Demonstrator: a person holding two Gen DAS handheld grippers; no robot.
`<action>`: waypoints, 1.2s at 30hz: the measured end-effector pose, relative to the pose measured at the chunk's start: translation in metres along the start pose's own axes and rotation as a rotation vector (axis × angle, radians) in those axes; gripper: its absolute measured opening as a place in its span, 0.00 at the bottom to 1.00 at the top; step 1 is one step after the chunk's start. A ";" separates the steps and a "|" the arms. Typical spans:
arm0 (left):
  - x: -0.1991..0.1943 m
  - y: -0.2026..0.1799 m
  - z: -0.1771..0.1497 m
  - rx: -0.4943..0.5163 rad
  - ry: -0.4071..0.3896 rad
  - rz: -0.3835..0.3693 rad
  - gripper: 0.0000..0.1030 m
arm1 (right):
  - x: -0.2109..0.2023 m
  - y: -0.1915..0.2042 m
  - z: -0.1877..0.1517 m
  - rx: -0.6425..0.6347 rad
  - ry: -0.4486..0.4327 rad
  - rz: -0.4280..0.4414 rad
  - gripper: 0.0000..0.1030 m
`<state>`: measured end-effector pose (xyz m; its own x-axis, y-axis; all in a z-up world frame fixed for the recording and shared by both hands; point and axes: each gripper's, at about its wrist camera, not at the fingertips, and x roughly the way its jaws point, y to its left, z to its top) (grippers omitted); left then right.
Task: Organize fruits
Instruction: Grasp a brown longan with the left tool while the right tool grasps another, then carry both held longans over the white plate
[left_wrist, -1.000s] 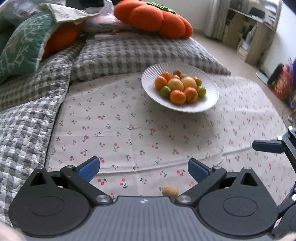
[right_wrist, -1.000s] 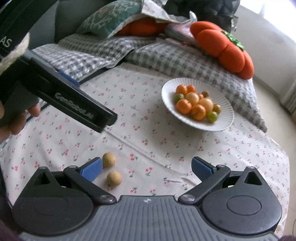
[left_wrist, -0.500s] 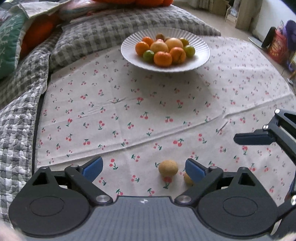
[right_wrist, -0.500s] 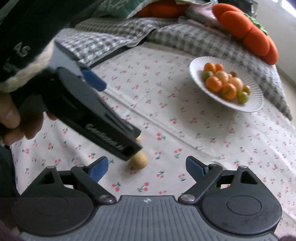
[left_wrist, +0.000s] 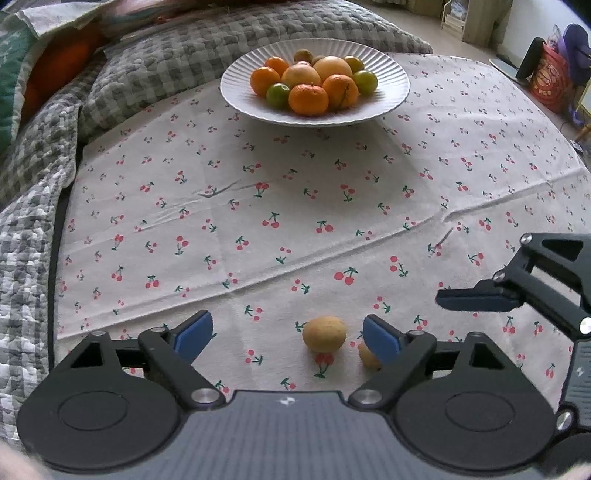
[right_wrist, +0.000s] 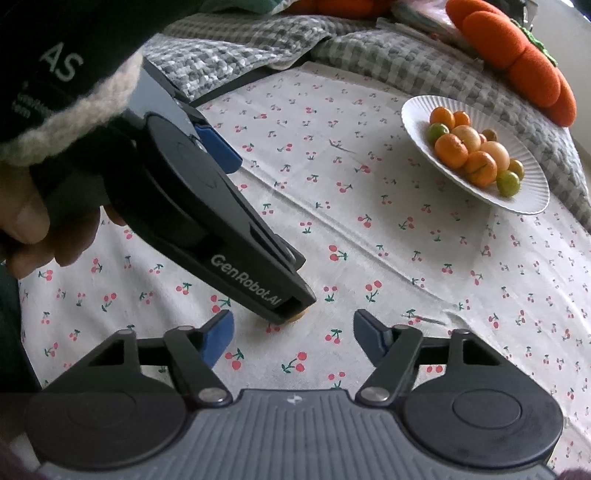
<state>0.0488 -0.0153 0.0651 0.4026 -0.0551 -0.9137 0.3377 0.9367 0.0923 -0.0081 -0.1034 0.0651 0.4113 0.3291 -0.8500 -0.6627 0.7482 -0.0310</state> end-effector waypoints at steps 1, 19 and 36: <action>0.001 0.000 0.000 -0.002 0.005 -0.003 0.76 | 0.001 -0.001 0.000 -0.003 0.003 0.002 0.56; 0.021 -0.009 -0.003 0.021 0.062 -0.097 0.18 | 0.017 0.001 -0.002 -0.068 -0.021 0.062 0.18; 0.015 -0.005 0.006 -0.003 0.019 -0.138 0.18 | 0.012 -0.011 0.004 -0.027 -0.078 0.051 0.16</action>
<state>0.0585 -0.0233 0.0533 0.3364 -0.1774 -0.9249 0.3864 0.9216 -0.0362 0.0070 -0.1056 0.0575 0.4236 0.4106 -0.8074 -0.7003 0.7138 -0.0044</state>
